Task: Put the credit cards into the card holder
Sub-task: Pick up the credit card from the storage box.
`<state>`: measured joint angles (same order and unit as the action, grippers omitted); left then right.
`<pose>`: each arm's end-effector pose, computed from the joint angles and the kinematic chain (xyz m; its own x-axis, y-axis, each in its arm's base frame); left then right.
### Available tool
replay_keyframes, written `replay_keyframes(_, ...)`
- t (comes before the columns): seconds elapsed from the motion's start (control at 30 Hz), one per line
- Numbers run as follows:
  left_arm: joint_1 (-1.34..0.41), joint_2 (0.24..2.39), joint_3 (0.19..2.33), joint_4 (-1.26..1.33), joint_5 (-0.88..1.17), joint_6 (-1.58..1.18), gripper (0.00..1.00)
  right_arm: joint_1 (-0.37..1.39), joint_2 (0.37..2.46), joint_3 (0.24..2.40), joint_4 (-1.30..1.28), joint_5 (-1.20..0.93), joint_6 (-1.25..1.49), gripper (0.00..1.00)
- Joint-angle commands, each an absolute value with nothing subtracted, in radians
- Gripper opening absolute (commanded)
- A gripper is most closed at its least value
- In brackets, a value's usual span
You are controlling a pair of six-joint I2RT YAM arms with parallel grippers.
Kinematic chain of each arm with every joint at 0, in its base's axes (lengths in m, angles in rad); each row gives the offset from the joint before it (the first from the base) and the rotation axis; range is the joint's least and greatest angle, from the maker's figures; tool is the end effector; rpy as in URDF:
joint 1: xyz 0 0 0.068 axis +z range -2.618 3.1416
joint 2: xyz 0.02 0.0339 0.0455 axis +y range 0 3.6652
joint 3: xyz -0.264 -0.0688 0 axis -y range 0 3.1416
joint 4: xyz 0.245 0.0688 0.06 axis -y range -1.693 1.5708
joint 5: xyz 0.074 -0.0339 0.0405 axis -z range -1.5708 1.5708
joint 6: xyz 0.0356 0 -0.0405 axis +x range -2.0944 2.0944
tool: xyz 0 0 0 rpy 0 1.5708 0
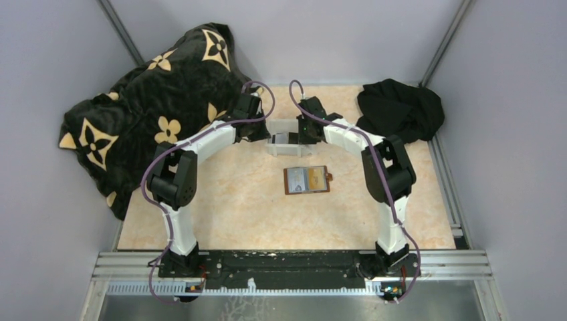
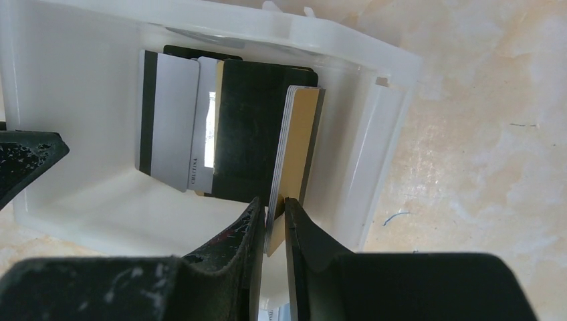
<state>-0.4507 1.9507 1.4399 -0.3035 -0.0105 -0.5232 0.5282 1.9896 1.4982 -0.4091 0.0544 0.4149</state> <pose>0.3928 -0.1897 0.2115 -0.7814 -0.1769 -0.5984 0.0446 0.9407 -0.3363 0.3808 0.2199 0.2061 -0.8105 -0.0069 -0.5857 -0.1610 0.9640 0.2114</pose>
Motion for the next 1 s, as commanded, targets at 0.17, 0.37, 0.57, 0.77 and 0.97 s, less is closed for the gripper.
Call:
replay_keyframes(0.17,-0.440,2.022,1.406,-0.400,-0.048,-0.526,0.00,0.531,2.019,1.514,-0.449,0.115,0.405,0.17)
replay_keyframes(0.37,-0.440,2.016,1.396,-0.396,-0.049,-0.529,0.00,0.531,2.031,1.511,-0.454,0.151,0.391,0.10)
replay_keyframes(0.57,-0.440,2.021,1.395,-0.396,-0.050,-0.530,0.00,0.530,1.975,1.498,-0.441,0.145,0.395,0.07)
replay_keyframes(0.77,-0.440,2.017,1.390,-0.396,-0.055,-0.530,0.00,0.521,1.928,1.488,-0.431,0.136,0.403,0.04)
replay_keyframes(0.97,-0.440,2.008,1.394,-0.398,-0.057,-0.527,0.00,0.498,1.878,1.447,-0.368,0.100,0.400,0.00)
